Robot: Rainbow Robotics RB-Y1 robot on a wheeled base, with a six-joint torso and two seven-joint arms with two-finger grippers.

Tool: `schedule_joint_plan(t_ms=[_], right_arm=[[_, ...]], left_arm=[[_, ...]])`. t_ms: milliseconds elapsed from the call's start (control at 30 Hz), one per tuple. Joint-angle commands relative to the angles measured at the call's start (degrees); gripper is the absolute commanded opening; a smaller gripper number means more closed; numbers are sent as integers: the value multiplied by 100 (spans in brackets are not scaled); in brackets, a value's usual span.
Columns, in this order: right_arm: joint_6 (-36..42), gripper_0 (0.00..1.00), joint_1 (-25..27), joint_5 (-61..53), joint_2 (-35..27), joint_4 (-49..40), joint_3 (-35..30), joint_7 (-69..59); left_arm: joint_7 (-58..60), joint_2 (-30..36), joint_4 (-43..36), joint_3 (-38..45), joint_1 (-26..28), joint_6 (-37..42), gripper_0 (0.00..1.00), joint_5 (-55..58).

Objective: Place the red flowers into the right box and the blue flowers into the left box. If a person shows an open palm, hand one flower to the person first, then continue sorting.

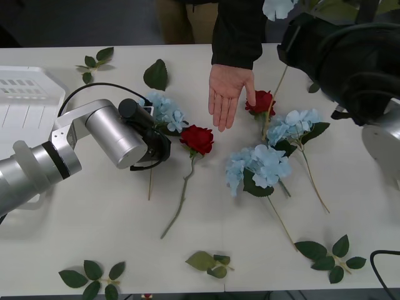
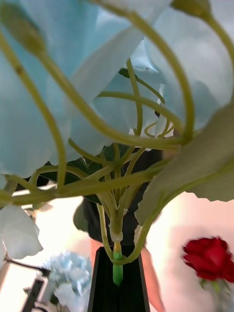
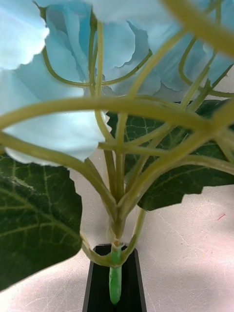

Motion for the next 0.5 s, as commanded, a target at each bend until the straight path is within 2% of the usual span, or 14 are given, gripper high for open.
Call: schedule_joint_plan(t_ms=[33,133,233,333,500], right_arm=[[-198,0,-599,550,182,286,572,-687],[-391,0,-1048,1139,331,884,1117,-1100],[-663,0,-1382,1403,569,1420,1302,-1294],[-866,0,-1672,1579,780,1912,1346,-1346],[-1041,0,-1839,1614,894,2272,1346,-1364]], left_arm=[[-83,-35,43,-139,-50,-34,0,-48],[-92,-35,43,-139,-59,-25,0,-57],[-83,-35,43,-139,-50,-34,0,-57],[-92,-35,43,-130,-50,-25,0,-57],[-92,-26,43,-139,-50,-34,0,-57]])
